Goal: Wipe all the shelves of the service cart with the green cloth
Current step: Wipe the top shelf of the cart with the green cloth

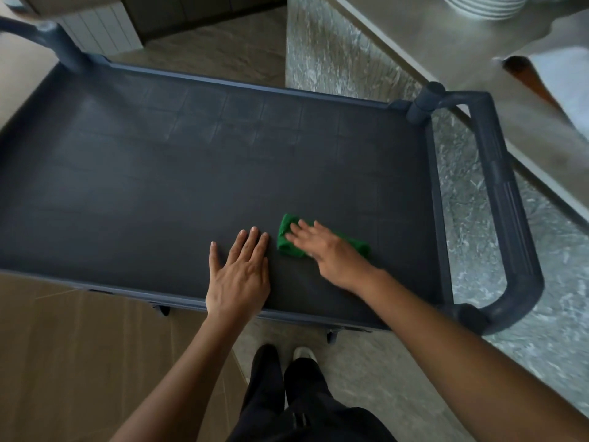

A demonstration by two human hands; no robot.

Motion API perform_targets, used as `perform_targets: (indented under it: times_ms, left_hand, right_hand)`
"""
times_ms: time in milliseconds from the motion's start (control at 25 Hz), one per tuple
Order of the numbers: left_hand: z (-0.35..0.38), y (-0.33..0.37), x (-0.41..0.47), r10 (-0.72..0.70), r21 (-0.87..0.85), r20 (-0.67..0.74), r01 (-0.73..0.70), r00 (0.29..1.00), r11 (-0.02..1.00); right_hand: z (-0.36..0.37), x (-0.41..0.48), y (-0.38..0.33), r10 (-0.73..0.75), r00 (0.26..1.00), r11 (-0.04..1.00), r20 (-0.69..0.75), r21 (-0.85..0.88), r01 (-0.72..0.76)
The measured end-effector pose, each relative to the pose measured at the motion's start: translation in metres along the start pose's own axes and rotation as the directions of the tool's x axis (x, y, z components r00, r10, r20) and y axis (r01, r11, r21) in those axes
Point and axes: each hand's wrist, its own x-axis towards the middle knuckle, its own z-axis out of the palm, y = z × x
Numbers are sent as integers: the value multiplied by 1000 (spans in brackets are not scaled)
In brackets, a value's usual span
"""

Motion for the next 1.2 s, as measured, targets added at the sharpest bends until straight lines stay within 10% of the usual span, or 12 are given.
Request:
perform_targets:
  times_ms: [480, 1200]
  left_hand:
    - [0, 3, -1, -23, -22, -3, 23, 1000, 999]
    - [-8, 4, -3, -31, -39, 18, 32, 999, 999]
  right_hand:
    - [-1, -33, -8, -230, 955, 973, 186, 47, 225]
    - [-45, 125, 77, 164, 980, 986, -114, -6, -166]
